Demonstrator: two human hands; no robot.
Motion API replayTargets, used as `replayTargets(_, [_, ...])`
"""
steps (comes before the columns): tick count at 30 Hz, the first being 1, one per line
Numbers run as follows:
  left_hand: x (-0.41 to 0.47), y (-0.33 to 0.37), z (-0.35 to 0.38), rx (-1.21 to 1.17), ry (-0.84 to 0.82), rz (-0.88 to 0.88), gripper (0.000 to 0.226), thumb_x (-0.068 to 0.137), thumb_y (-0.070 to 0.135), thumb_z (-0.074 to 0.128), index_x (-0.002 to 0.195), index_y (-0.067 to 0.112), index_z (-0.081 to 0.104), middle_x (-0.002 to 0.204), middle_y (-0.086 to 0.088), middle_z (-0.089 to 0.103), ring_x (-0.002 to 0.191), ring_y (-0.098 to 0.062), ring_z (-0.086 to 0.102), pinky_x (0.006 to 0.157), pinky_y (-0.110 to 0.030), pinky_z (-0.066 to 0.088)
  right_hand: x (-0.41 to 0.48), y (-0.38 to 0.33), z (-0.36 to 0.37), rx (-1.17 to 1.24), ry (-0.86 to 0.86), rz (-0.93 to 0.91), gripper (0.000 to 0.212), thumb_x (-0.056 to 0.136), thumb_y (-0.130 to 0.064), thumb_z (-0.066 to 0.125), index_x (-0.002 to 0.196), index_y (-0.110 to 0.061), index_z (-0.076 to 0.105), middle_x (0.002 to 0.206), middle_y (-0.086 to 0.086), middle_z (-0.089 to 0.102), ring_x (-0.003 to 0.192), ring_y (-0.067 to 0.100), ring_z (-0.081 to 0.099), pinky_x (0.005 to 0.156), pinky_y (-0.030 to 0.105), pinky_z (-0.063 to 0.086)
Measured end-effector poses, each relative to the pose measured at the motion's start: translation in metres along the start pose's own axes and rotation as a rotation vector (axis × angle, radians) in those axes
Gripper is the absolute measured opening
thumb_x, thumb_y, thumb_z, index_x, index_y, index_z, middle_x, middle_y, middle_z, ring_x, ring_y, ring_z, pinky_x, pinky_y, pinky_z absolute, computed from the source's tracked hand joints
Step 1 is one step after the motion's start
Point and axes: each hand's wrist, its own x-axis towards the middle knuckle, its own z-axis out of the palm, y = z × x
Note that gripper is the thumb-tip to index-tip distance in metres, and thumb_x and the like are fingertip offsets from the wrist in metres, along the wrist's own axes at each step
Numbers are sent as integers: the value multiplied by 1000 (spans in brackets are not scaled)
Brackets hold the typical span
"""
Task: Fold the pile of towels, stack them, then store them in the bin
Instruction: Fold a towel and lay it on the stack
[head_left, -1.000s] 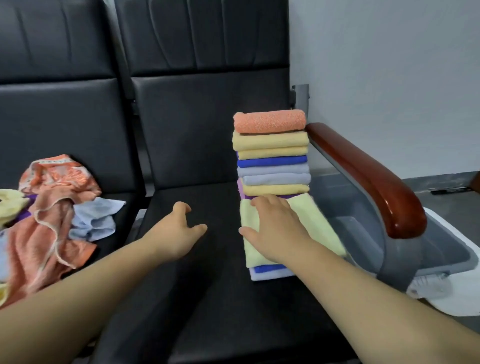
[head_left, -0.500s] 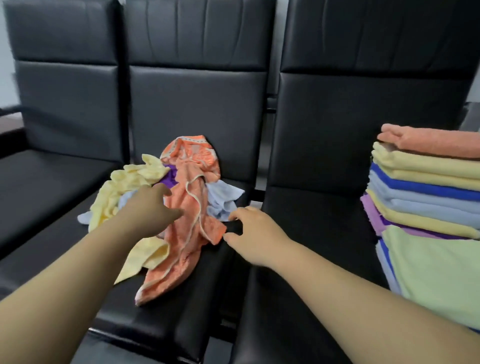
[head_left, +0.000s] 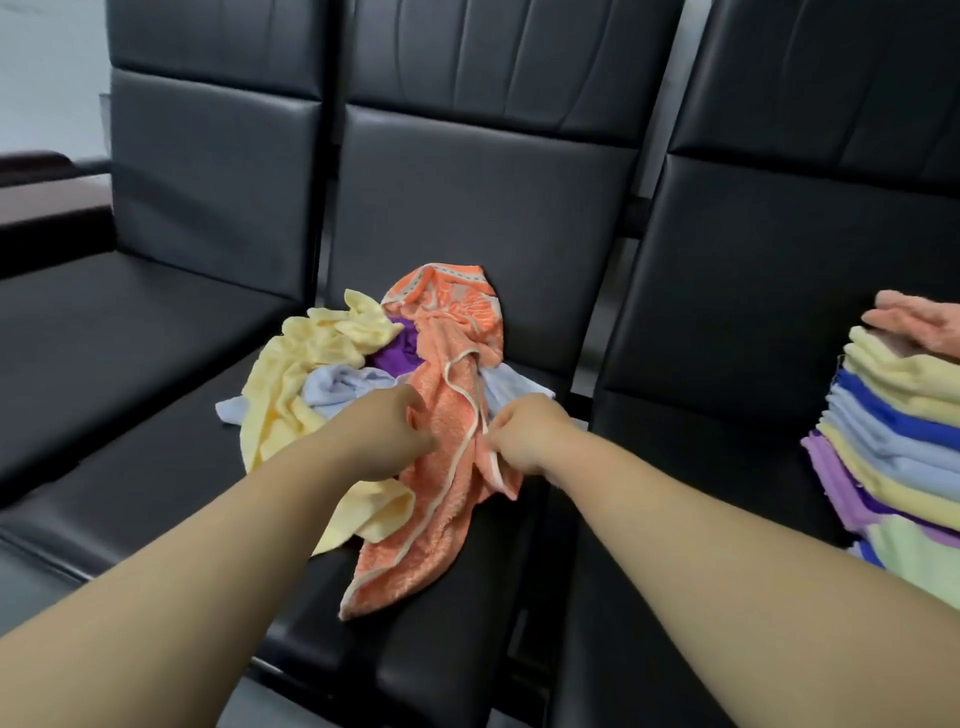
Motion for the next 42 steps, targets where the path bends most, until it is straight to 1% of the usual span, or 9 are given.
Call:
replayTargets(4, [-5,9,2,-119,87,8,44,91,52,64,124,24,62,107,-2,60,81,-19,67,69,-33,56,-19,-3,-35,325,143,-64,17,95,-18,64,79,-13,67,79,7,59,76,24,56,64,33,45])
replayTargets(9, [-11,28,10,-238,159,119,58,87,63,64,129,24,62,121,2,58,111,-17,58,96,-39,51,-50,-9,-74,648,219,-100,7,105,-25,54,99,-25,58,119,9,63,113,29,63,100,55,55])
replayTargets(16, [-25,66,29,-533,-102,202,83,69,60,72,144,37,44,121,7,60,109,-12,62,93,-32,53,-93,-1,-107,996,232,-128,11,105,-10,49,103,-8,59,87,14,60,72,27,62,64,48,59])
replayTargets(20, [-36,90,48,-806,-338,171,46,92,40,71,132,25,55,109,10,67,94,-1,67,81,-18,50,-115,12,-123,1070,190,-113,17,99,-3,52,86,-10,59,66,5,49,56,18,50,58,33,48])
replayTargets(23, [-37,101,57,-977,-519,13,80,69,69,75,138,33,55,132,4,66,118,-25,63,108,-46,41,-124,27,-133,1009,222,-97,10,97,-3,54,92,-8,62,65,3,50,56,17,48,63,37,43])
replayTargets(26, [-39,121,63,-1100,-517,-27,63,80,64,71,128,24,64,123,-3,73,113,-31,69,111,-54,40,-136,47,-141,976,238,-60,13,96,-2,55,93,-5,67,65,4,53,57,17,50,64,37,44])
replayTargets(30, [-50,153,73,-1072,-510,9,50,84,56,72,118,20,69,113,-3,76,109,-29,70,110,-53,44,-151,83,-147,950,244,21,35,99,-6,55,70,-13,72,61,1,56,55,14,53,67,35,46])
replayTargets(37, [-80,197,122,-682,-528,315,63,66,55,83,116,21,67,109,3,74,104,-12,68,92,-37,55,-174,143,-151,1104,319,90,10,107,-17,53,109,-17,63,71,4,56,64,16,54,68,39,48])
replayTargets(42, [-84,209,141,-661,-585,301,34,89,29,75,111,3,68,104,-17,74,92,-20,67,97,-47,54,-189,186,-154,1022,413,138,12,107,-23,56,112,-18,65,94,11,62,81,23,62,70,39,52])
